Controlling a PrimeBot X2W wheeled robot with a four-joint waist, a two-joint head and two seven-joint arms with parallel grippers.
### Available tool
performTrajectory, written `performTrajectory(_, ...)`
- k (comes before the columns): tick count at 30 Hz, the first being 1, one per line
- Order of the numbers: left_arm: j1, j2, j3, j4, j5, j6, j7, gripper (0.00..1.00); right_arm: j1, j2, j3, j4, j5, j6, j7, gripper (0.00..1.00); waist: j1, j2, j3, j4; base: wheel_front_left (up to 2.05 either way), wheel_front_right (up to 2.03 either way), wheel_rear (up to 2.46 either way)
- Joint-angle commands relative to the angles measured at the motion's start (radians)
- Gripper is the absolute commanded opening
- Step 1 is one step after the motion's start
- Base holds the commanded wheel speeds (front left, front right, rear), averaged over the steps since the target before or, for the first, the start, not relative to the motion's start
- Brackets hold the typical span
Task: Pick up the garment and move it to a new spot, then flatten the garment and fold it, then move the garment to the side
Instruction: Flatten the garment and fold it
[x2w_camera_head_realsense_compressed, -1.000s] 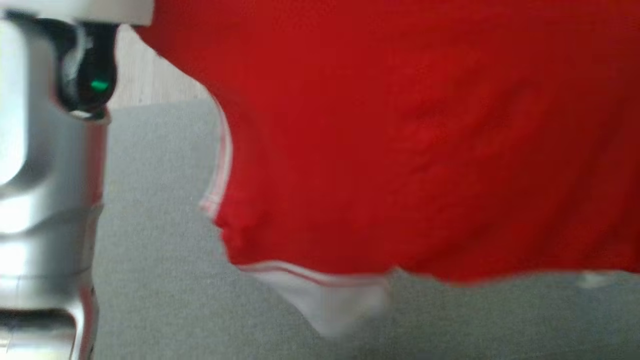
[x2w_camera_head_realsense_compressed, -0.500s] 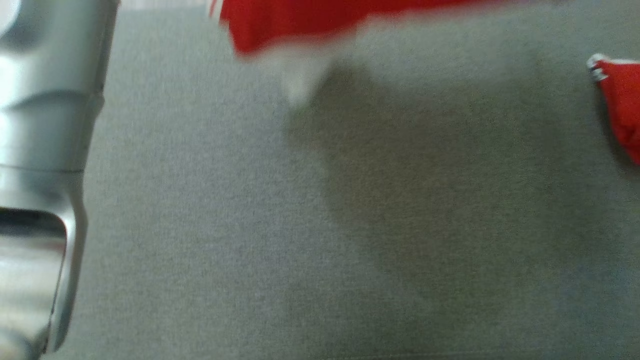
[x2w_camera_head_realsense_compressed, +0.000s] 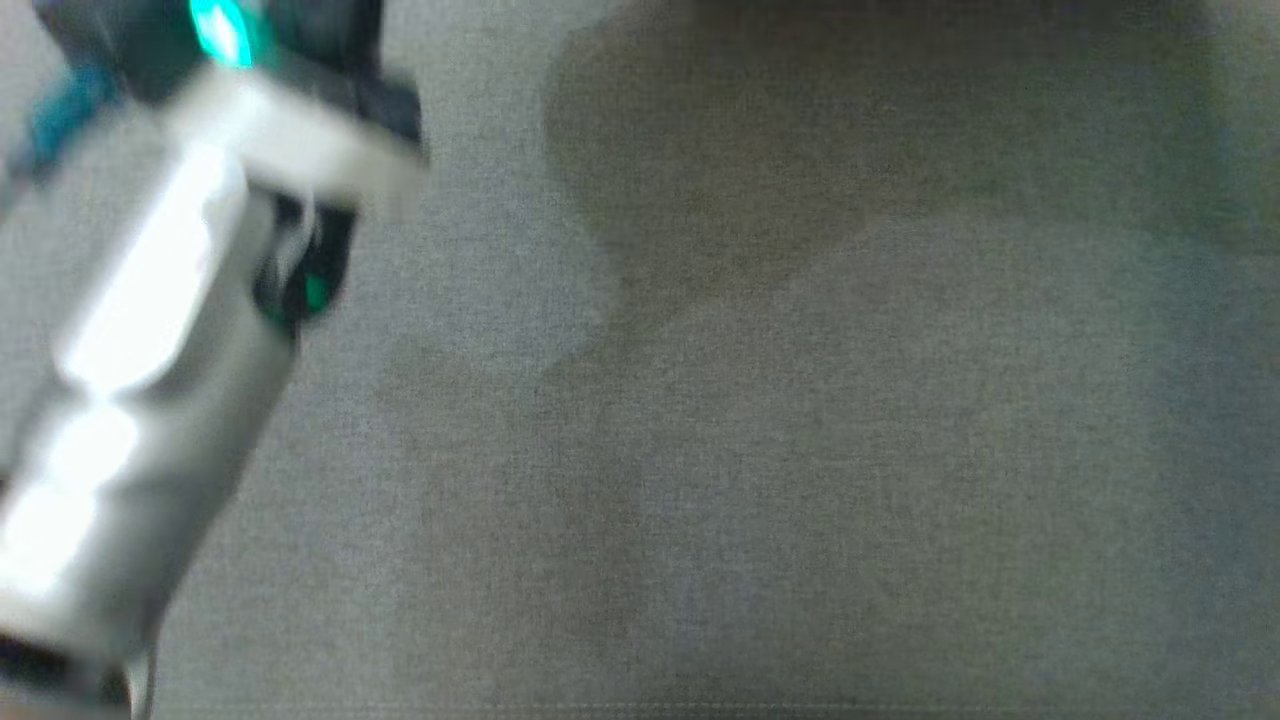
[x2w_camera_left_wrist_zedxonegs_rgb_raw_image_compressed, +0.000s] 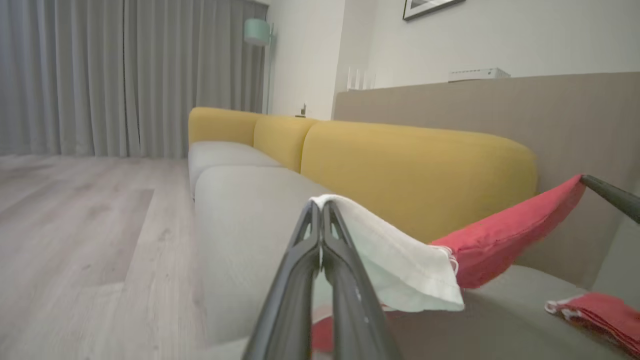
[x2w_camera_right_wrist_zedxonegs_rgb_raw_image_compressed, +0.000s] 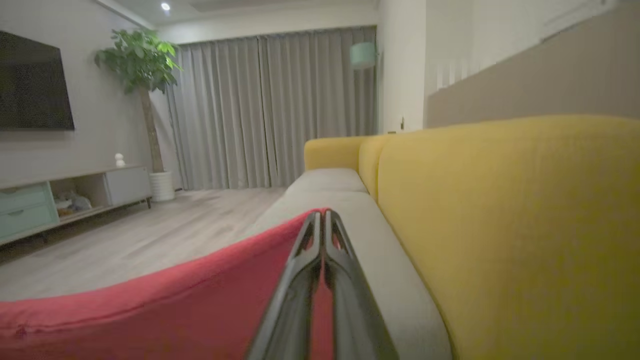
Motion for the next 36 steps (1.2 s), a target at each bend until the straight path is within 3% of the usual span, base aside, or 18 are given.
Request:
performTrajectory(1, 0.005, 0.061, 0.040, -0.054, -0.003, -0.001, -0.007, 0.00, 0.070, -0.005, -0.009, -0.046, -0.005, 0.007, -0.005, 0.00, -0.0001, 0.0000, -0.018, -0.006, 0.00, 0.00, 0.00)
performTrajectory(5, 0.252, 0.105, 0.071, -0.156, 0.007, 0.006, -0.007, 0.00, 0.307, 0.017, -0.035, -0.109, -0.003, 0.007, -0.005, 0.00, -0.0001, 0.0000, -0.072, -0.022, 0.00, 0.00, 0.00)
performTrajectory(11, 0.723, 0.146, 0.105, -0.318, -0.025, 0.074, -0.007, 0.00, 0.643, 0.040, -0.075, -0.212, 0.036, 0.007, -0.005, 0.00, -0.0001, 0.0000, -0.187, -0.047, 0.00, 0.00, 0.00)
performTrajectory(18, 0.979, 0.170, 0.066, -0.449, -0.066, 0.116, 0.012, 0.00, 0.868, 0.057, -0.127, -0.297, 0.058, 0.007, -0.004, 0.00, -0.0001, 0.0000, -0.258, -0.056, 0.00, 0.00, 0.00)
performTrajectory(26, 0.923, 0.149, 0.075, -0.505, -0.102, 0.140, 0.072, 0.00, 0.864, 0.089, -0.140, -0.305, 0.047, 0.007, 0.062, 0.00, -0.0001, 0.0000, -0.227, -0.066, 0.00, 0.00, 0.00)
performTrajectory(31, 0.750, 0.086, 0.095, -0.406, -0.137, 0.130, 0.130, 0.00, 0.740, 0.099, -0.106, -0.227, 0.037, 0.007, 0.109, 0.00, -0.0001, 0.0000, -0.165, -0.085, 0.00, 0.00, 0.00)
performTrajectory(36, 0.575, 0.029, 0.105, -0.269, -0.163, 0.083, 0.164, 0.00, 0.606, 0.111, -0.078, -0.127, 0.034, 0.007, 0.122, 0.00, -0.0001, 0.0000, -0.113, -0.102, 0.00, 0.00, 0.00)
